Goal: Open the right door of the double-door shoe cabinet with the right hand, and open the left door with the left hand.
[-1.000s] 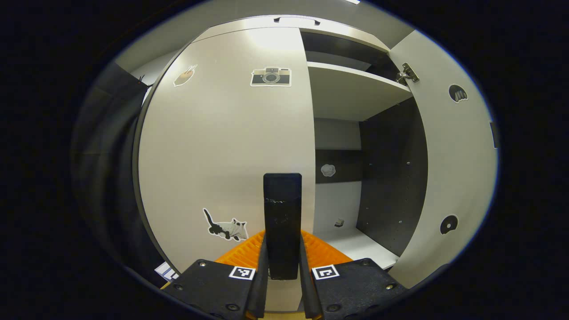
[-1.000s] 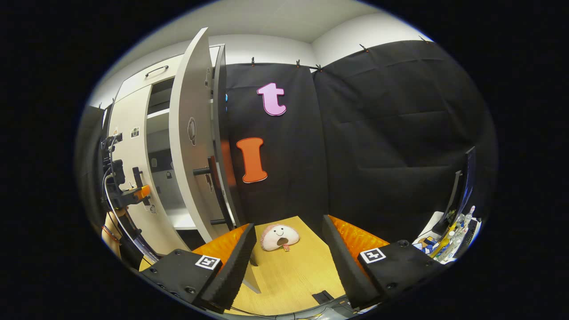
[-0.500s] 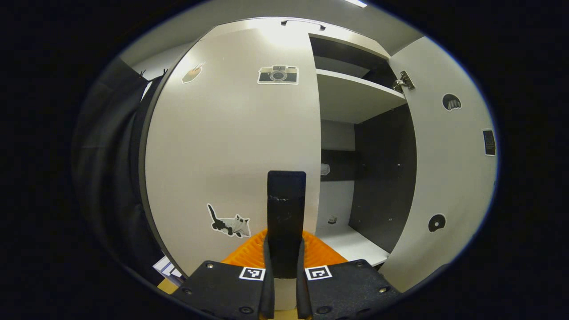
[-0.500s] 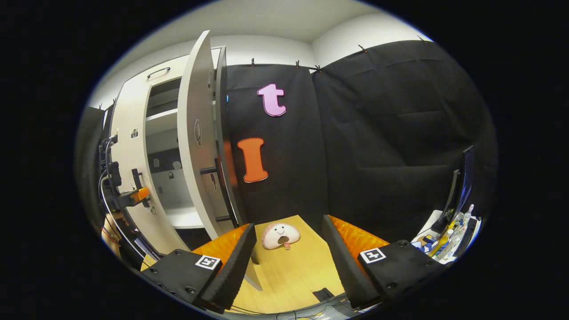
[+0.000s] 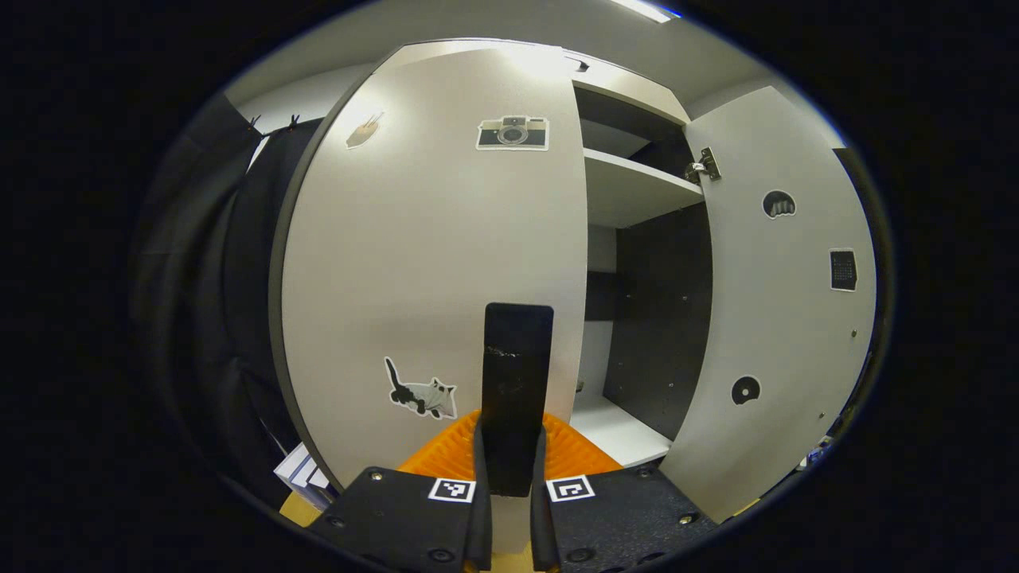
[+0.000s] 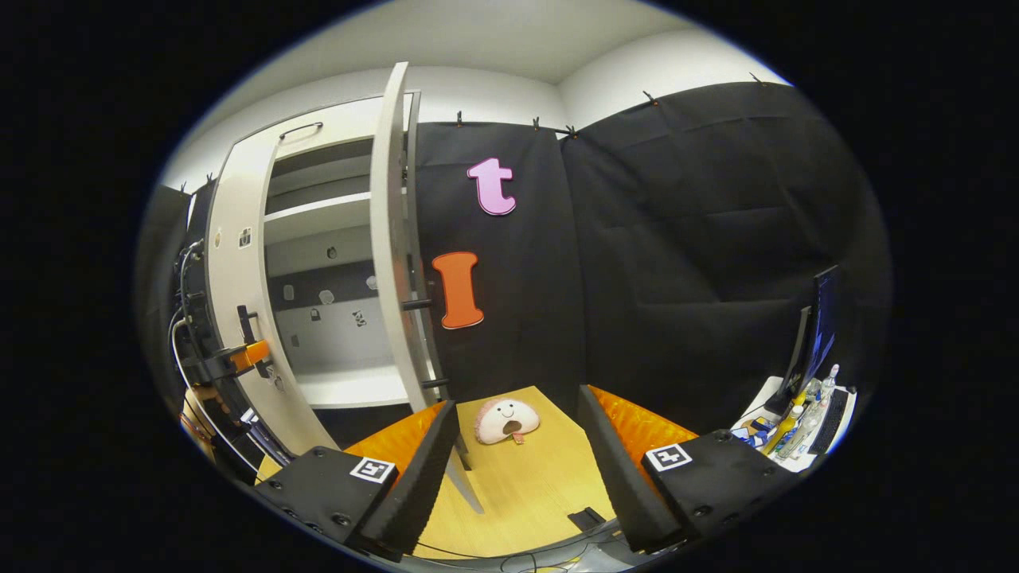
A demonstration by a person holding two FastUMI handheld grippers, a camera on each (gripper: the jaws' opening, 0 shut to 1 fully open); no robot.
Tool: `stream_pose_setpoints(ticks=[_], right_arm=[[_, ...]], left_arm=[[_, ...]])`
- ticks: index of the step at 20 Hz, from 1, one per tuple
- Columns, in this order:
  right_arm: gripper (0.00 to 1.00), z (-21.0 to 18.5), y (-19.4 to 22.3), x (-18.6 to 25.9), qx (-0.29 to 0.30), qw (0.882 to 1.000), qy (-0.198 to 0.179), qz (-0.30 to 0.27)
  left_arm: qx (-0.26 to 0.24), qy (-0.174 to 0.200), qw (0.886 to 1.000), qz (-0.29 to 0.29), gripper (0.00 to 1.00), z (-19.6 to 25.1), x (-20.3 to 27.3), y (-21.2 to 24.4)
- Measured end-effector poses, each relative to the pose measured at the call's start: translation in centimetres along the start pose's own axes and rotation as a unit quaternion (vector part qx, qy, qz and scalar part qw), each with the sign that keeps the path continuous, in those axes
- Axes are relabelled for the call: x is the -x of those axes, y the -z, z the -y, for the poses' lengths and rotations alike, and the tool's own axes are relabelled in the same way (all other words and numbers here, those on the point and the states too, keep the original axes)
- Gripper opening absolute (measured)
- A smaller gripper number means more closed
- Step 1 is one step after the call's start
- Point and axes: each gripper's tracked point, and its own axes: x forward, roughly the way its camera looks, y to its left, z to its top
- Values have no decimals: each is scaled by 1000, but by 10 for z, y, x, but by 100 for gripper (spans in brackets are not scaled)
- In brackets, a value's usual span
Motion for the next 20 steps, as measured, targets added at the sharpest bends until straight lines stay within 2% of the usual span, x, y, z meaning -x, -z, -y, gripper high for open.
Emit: stream_pose_setpoints(ticks=[13, 14, 20], right_arm=[[99, -66, 4, 29, -1, 1000, -9, 3], [99, -69, 2, 30, -2, 1000, -11, 5], [99, -88, -2, 28, -7, 1000, -15, 6]], left_arm=[[7, 51, 999, 1, 14, -17, 43, 5], [9, 53, 999, 2, 12, -19, 46, 4], [6, 54, 998, 3, 14, -37, 66, 4]])
